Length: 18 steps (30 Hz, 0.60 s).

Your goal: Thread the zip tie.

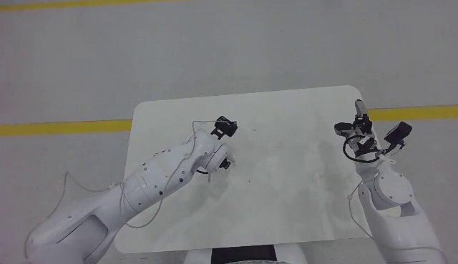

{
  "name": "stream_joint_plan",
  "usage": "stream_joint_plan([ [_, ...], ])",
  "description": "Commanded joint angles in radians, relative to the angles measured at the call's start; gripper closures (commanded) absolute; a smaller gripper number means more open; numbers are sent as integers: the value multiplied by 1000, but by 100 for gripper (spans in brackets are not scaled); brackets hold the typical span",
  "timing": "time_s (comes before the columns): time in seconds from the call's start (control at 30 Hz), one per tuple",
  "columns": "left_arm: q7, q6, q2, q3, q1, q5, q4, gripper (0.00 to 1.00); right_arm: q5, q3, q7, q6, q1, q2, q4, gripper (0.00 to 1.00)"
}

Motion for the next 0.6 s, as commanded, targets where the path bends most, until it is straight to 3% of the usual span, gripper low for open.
stream_joint_plan([
  [0.0,0,0,-3,-5,2,-4,-8,52,0,0,0,0,0,0,0,0],
  [0.2,0,0,-9,-5,8,-3,-9,60,0,0,0,0,0,0,0,0],
  [0.57,0,0,-29,-2,24,-11,41,71,0,0,0,0,0,0,0,0],
])
